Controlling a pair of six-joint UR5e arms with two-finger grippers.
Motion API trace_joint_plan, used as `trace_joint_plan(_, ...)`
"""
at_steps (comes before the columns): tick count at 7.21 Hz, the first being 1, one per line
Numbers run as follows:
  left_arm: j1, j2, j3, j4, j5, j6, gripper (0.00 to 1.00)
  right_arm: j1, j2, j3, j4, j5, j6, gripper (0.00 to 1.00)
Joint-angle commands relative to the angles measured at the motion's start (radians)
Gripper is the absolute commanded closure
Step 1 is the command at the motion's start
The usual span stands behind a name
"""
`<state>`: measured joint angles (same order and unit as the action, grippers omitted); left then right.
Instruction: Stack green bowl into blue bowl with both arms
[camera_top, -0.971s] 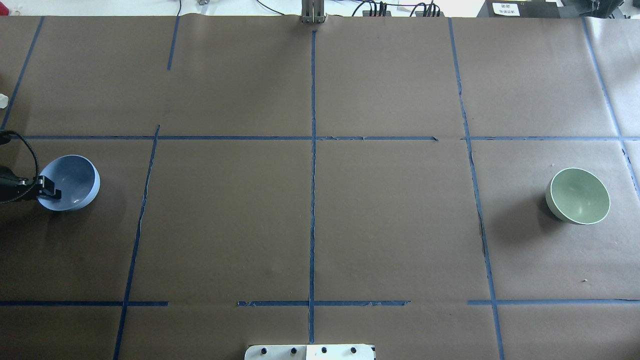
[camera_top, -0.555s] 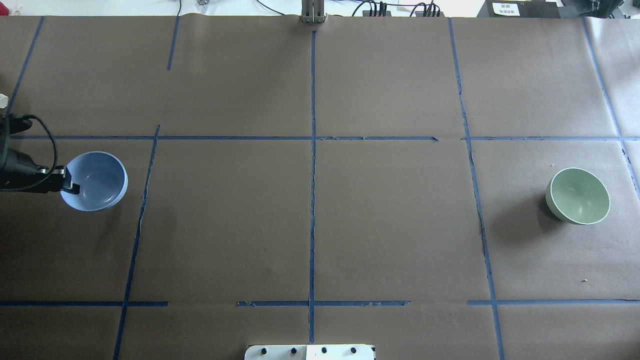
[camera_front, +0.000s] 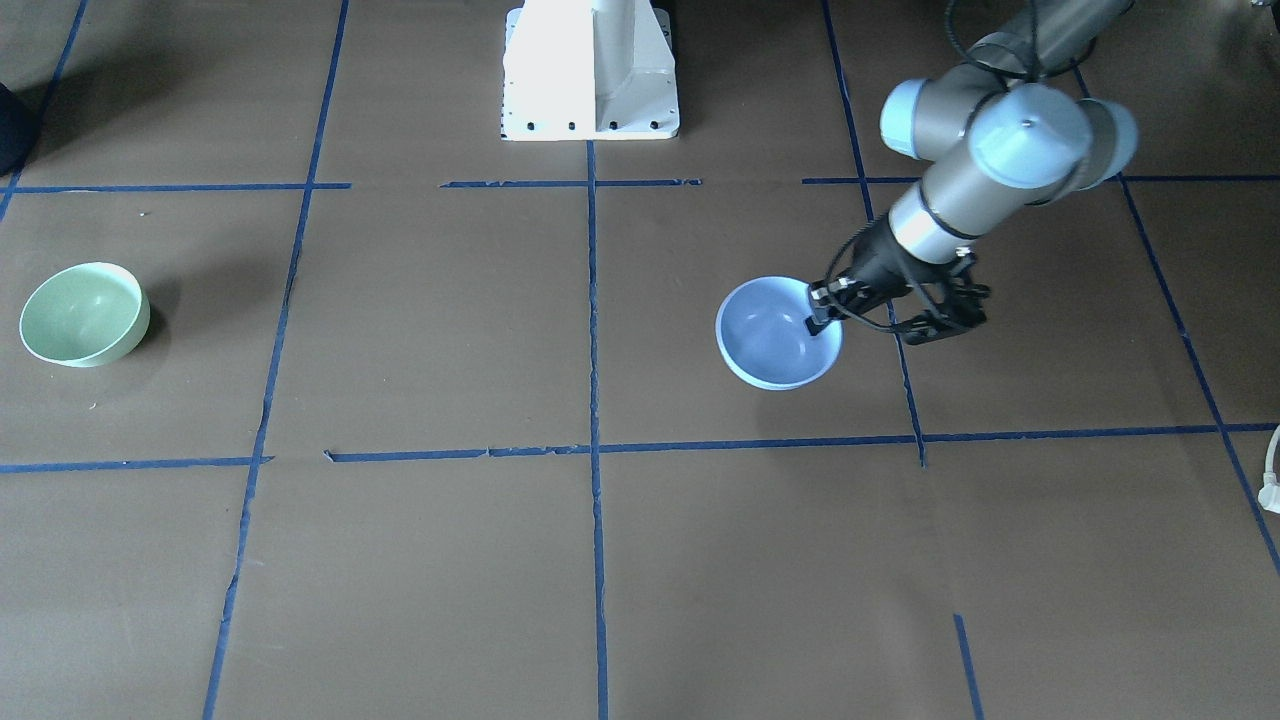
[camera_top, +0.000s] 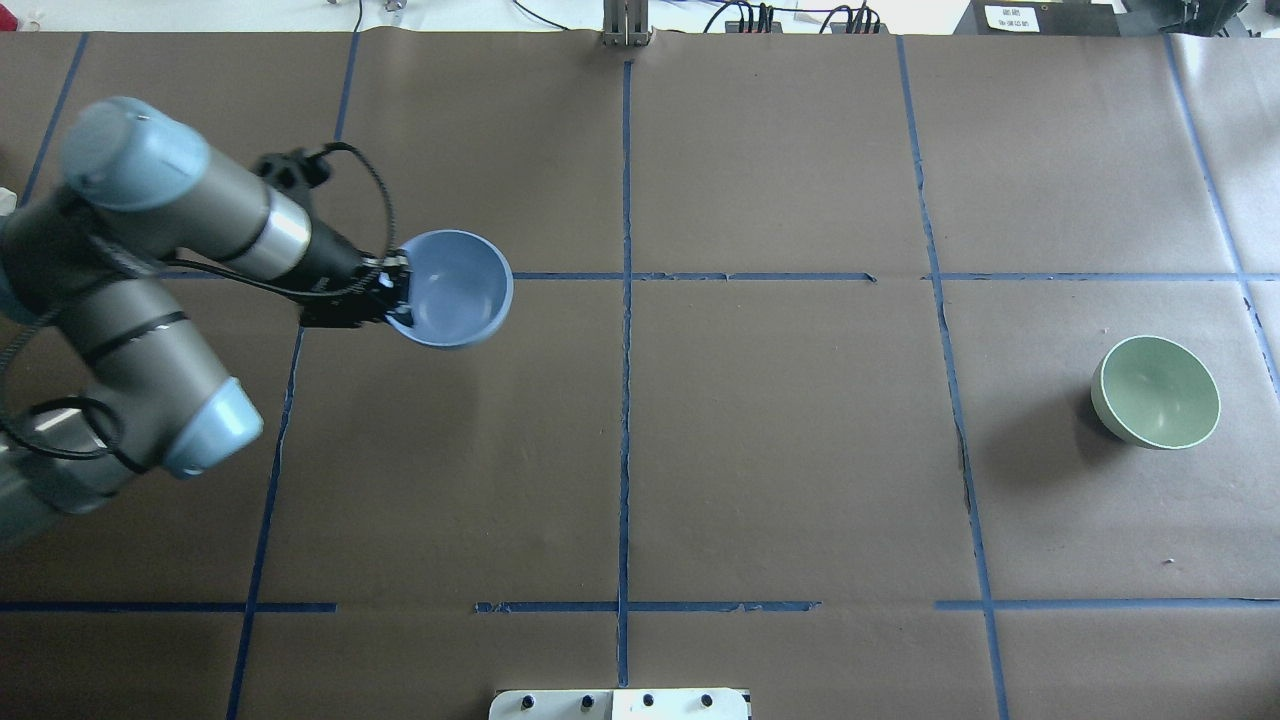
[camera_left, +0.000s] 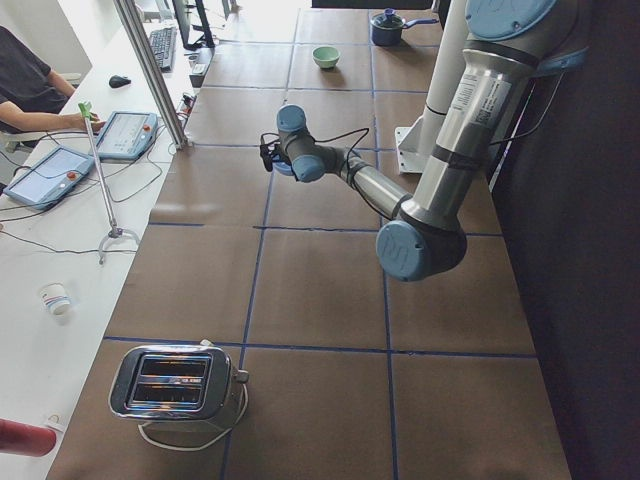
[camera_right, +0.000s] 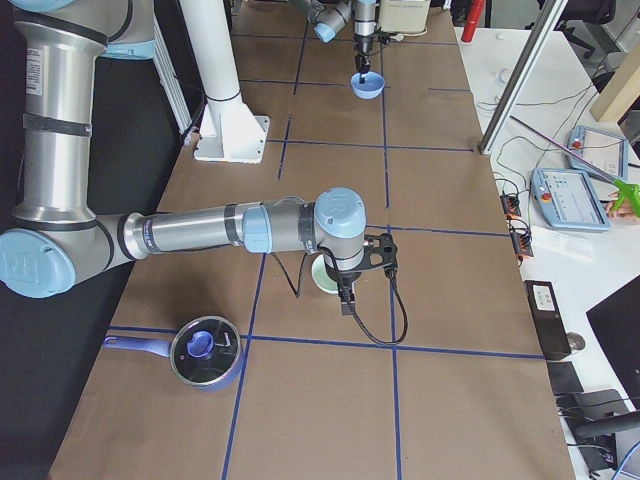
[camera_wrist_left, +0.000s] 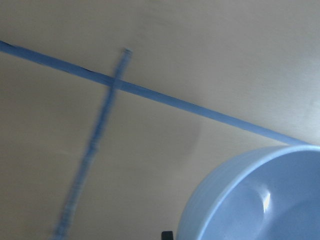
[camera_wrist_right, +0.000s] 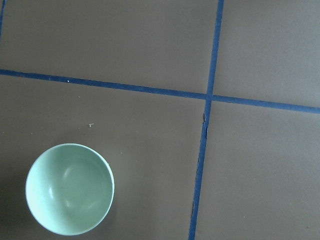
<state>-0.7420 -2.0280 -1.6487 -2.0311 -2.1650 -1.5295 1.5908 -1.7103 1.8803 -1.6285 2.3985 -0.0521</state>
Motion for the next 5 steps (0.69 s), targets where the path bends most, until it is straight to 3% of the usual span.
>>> trace_joint_plan(1,0.169,-0.182,0.108,0.009,0.149,-0.159,1.00,-0.002,-0.002,-0.001,-0.001,0.004,0.001,0.00)
trace_joint_plan(3,0.225,-0.184,0.113,-0.030,0.200,-0.173,1.00,0.000,-0.002,-0.003,-0.001,0.010,0.001,0.00)
trace_joint_plan(4,0.231,-0.182,0.124,-0.035,0.200,-0.172,0.93,0.000,-0.002,-0.003,-0.001,0.016,0.001,0.00)
trace_joint_plan(5,0.233,-0.181,0.132,-0.035,0.200,-0.161,0.31,0.000,-0.002,0.000,-0.001,0.016,0.001,0.00)
